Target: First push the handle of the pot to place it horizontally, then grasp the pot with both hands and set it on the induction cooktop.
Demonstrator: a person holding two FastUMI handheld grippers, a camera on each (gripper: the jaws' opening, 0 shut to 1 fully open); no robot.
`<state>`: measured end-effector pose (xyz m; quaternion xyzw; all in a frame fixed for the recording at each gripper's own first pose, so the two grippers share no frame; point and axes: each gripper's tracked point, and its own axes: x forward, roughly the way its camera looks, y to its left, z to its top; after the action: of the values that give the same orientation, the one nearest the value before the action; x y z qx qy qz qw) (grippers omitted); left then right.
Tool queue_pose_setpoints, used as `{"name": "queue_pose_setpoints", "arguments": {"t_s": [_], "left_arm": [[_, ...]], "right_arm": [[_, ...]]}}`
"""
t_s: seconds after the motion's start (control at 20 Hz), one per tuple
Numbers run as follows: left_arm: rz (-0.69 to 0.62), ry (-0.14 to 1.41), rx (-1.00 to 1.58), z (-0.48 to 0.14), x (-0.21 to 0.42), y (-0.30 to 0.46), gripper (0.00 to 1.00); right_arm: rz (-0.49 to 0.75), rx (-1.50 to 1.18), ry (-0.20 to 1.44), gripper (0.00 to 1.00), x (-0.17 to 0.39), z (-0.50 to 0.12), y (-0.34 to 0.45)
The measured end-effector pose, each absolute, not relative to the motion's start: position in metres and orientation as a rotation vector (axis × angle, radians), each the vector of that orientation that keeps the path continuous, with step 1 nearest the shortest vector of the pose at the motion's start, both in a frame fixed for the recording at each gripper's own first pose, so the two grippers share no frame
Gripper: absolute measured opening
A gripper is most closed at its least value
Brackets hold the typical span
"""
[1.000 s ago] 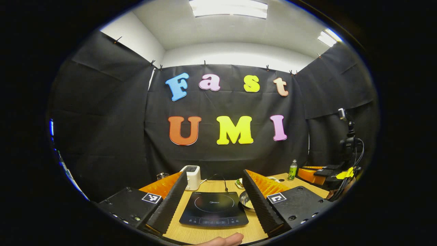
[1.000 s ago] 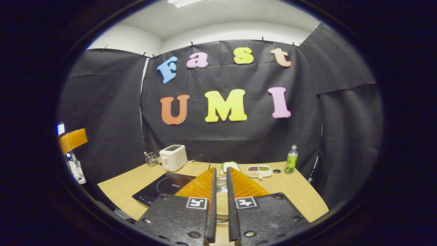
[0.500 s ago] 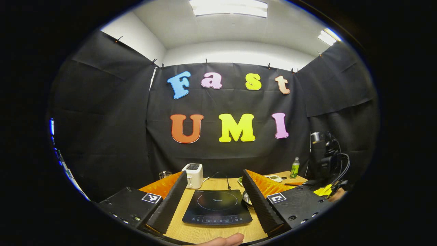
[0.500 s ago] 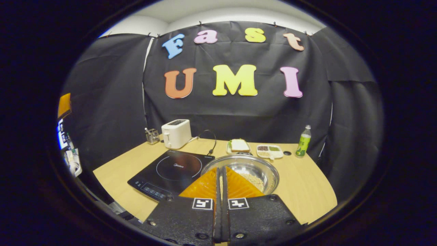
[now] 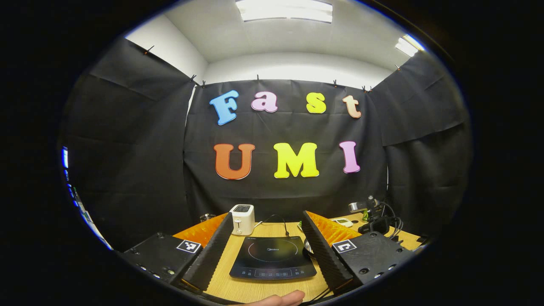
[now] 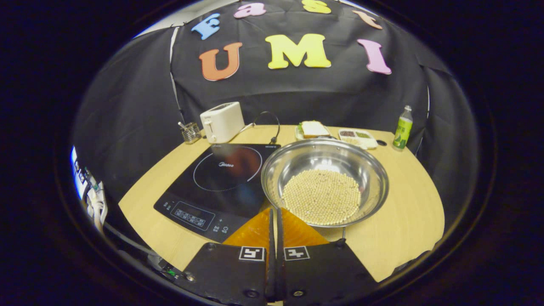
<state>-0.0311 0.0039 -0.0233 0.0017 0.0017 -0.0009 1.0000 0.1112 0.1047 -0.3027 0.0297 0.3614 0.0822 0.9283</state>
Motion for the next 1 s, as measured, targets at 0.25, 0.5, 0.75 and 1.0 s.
{"name": "queue_pose_setpoints", "arguments": {"t_s": [0.25,0.5,0.75,1.0], "left_arm": [[-0.016,-0.030,0.005,-0.013,-0.040,0.001,0.96],[-0.017,-0.027,-0.005,-0.015,-0.041,-0.001,0.96],[-0.012,-0.025,-0.008,-0.015,-0.043,0.000,0.96],[-0.015,-0.029,-0.013,-0.015,-0.043,-0.004,0.96]], "right_arm": [[0.141,0.086,0.827,0.01,0.115,-0.336,0.100],[0.117,0.063,0.810,0.04,0.116,-0.334,0.093],[0.110,0.022,0.826,0.00,0.109,-0.335,0.082],[0.100,-0.028,0.839,0.04,0.101,-0.334,0.066]]}}
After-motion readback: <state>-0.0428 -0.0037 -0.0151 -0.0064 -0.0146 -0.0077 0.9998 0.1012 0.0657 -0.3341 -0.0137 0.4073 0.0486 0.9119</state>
